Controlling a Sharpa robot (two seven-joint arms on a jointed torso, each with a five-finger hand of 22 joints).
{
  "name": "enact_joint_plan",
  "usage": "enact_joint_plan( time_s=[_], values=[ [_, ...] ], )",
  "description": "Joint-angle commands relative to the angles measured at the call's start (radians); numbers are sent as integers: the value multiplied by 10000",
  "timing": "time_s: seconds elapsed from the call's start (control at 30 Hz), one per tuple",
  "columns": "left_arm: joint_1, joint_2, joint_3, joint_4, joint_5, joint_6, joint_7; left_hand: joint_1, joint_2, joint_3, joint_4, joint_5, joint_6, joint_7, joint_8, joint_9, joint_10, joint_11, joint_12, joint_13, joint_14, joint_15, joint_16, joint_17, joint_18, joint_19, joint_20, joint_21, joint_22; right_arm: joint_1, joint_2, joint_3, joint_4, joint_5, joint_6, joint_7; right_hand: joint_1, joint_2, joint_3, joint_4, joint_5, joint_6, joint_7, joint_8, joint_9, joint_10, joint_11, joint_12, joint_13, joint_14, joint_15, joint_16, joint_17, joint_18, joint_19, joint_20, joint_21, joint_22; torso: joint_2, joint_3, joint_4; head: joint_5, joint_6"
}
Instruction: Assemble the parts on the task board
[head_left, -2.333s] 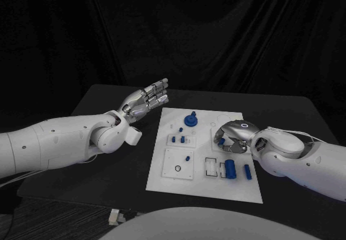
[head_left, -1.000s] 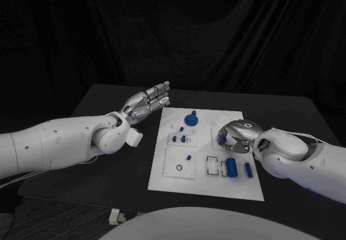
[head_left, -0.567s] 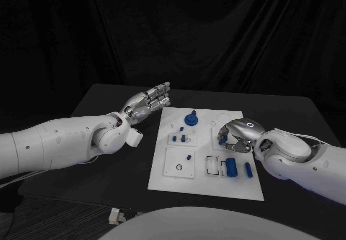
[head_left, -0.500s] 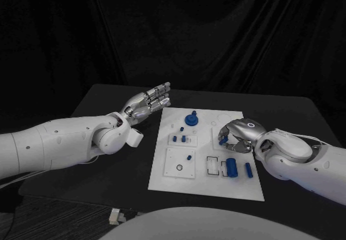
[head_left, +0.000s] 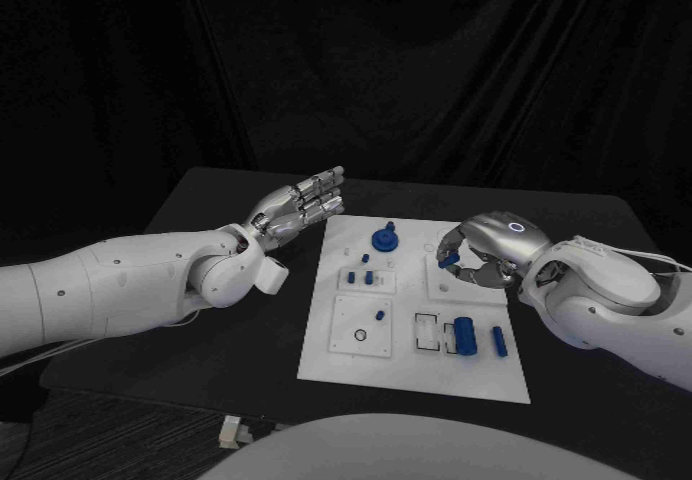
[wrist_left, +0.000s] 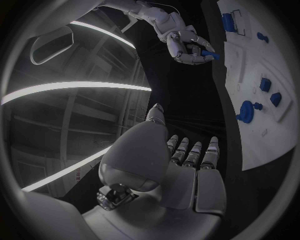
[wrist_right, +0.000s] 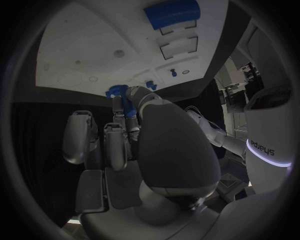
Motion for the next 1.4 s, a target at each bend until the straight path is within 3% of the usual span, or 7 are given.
enact_joint_plan(
  time_s=[0.03,0.17,0.33,0.6,0.87,1.13,1.4],
  values=[
    [-18,26,11,-12,63,122,64,93,29,74,-11,42,-12,78,45,11,17,53,37,12,5,85,45,15,174,69,4,63,-3,206,-39,3,504,76,295,-437,-2,80,13,-67,32,48,22,6,-13,278,-182,21,-20,545,-84,29,552,-76,51,-48,21,1712,-3,-2,4,-5,-2],
    [-24,48,11,-33,63,121,62,96,31,75,-11,44,-7,78,46,12,17,54,36,12,5,85,46,15,174,69,4,62,-7,387,303,3,1128,-24,1164,-762,-40,84,60,-80,9,-37,44,-57,-11,236,-156,-74,-45,531,-70,9,516,-73,30,-50,-7,1703,7,-1,5,75,-2],
    [-28,64,11,-41,62,97,84,97,35,75,-10,43,-8,79,46,12,17,57,44,13,4,85,44,14,173,63,5,59,-24,348,1014,2,1293,-299,2063,-992,-70,103,113,-99,-55,-117,66,-123,-10,187,-128,-172,-70,506,-47,-29,445,-47,-34,-37,-137,1664,9,-3,5,203,-2],
    [-32,-6,11,-14,62,52,142,95,42,75,-4,40,-7,80,46,12,17,61,38,12,1,85,40,13,171,56,5,54,-45,-53,1997,2,1175,-1004,2910,-1137,-61,86,162,-169,-23,-165,85,-175,-7,180,-109,-232,-79,477,-33,-68,374,-29,-83,-28,-225,1639,-2,-8,-8,597,-2],
    [-51,-83,11,-9,61,57,173,95,53,77,1,45,-11,82,45,11,17,66,31,11,0,83,39,12,168,53,6,52,-54,-545,2479,2,956,-1152,3688,-1290,-130,87,209,-225,-179,-264,121,-276,-10,128,-68,-345,-96,441,3,-113,294,-5,-153,1,-345,1603,26,-15,48,695,-2],
    [-84,-88,11,-9,61,82,191,103,68,81,2,61,-3,83,47,12,16,78,32,11,1,85,44,13,165,58,7,55,-39,-856,2725,2,768,-1439,3776,-1262,-157,86,231,-248,-201,-320,141,-327,-16,99,-48,-389,-101,421,20,-140,243,9,-190,15,-415,1582,-1,-29,29,830,-2],
    [-103,-89,11,-21,61,130,172,113,76,85,-2,73,-2,88,47,12,16,86,37,12,0,87,44,13,163,58,7,55,-39,-983,2835,2,653,-2094,3287,-1005,-168,100,240,-252,-206,-321,145,-333,-14,109,-46,-391,-97,418,24,-141,243,9,-193,19,-415,1583,7,-18,5,891,-2]
  ],
)
